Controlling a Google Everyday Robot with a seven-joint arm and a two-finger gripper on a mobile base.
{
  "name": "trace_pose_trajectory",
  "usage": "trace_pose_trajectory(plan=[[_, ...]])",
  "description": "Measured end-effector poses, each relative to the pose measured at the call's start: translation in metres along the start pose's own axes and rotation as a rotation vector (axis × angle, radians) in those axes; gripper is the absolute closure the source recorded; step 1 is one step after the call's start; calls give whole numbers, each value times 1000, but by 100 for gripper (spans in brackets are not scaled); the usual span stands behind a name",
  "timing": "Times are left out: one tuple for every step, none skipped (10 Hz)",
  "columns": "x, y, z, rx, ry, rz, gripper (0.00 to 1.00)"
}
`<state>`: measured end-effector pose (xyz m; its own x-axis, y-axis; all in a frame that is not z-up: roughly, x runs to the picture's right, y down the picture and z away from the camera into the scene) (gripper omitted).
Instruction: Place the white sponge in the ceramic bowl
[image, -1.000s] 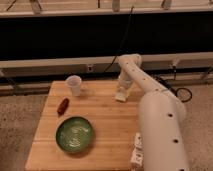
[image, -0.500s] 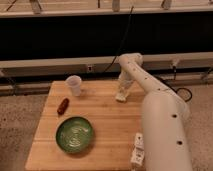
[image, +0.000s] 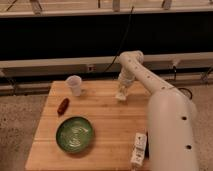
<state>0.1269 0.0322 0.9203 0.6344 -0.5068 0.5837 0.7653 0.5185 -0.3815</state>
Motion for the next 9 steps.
trace_pose_trajectory(plan=[[-7, 4, -7, -3, -1, -14, 100], [-10, 6, -12, -2, 1, -21, 100], [-12, 6, -16, -2, 1, -32, 100], [-15, 4, -18, -3, 0, -41, 100], [-18, 5, -19, -6, -1, -54, 100], [-23, 8, -22, -9, -1, -64, 100], [-30, 13, -28, -13, -2, -78, 100], [-34, 15, -31, -13, -1, -89, 100], [-37, 15, -34, -13, 1, -101, 100]])
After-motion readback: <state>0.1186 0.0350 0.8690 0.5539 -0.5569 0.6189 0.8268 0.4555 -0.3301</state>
